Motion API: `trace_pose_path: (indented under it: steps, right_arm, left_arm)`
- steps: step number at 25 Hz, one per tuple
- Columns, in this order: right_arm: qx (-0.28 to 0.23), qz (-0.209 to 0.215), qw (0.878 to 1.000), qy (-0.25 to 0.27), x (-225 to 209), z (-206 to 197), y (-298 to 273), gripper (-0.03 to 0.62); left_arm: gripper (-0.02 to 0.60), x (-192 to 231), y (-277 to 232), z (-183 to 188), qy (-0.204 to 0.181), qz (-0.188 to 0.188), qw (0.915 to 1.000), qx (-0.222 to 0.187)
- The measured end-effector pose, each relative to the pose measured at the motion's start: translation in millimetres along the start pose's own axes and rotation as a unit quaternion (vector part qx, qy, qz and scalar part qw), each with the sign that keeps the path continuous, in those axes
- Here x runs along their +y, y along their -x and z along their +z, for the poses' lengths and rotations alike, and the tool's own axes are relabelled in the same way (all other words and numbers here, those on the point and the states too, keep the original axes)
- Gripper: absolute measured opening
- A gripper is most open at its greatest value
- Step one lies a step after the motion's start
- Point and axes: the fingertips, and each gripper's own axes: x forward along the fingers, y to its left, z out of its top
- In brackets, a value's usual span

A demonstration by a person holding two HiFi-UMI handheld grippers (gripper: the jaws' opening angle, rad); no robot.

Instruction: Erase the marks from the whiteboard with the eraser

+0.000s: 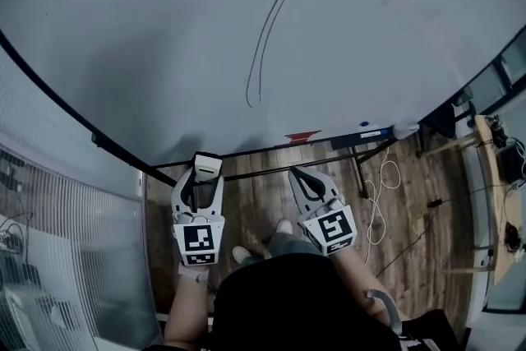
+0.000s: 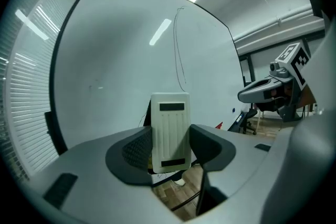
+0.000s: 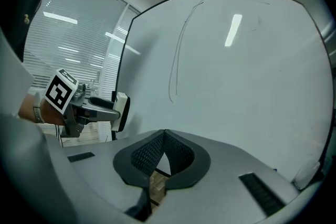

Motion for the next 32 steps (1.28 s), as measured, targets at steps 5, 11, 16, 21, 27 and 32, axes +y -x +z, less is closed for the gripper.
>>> trace_pose_path:
  steps: [5, 11, 16, 21, 27, 32]
  right_arm:
    - [0.005, -0.043, 0.999, -0.006, -45, -7, 9, 0.026]
    - [0.009, -0.083, 0.996, -0.017, -88, -17, 21, 0.026]
    - [0.015, -0.104, 0.994, -0.029, -108, -28, 29, 0.026]
    - [0.015, -0.105, 0.994, -0.022, -111, -28, 29, 0.026]
    - [0.009, -0.093, 0.996, -0.013, -108, -21, 22, 0.026]
    - [0.006, -0.079, 0.997, -0.023, -104, -20, 17, 0.026]
  left_arm:
    - [0.235, -28, -56, 18, -0.016, -0.036, 0.9992, -0.008]
    - [0.235, -54, -105, 31, -0.039, -0.056, 0.9976, -0.008]
    - [0.235, -64, -130, 41, -0.047, -0.052, 0.9974, -0.014]
    - [0.235, -66, -136, 43, -0.046, -0.031, 0.9983, -0.016]
    - [0.235, -66, -137, 45, -0.022, -0.024, 0.9995, -0.003]
    - [0.235, -66, -136, 54, 0.001, -0.016, 0.9999, 0.002]
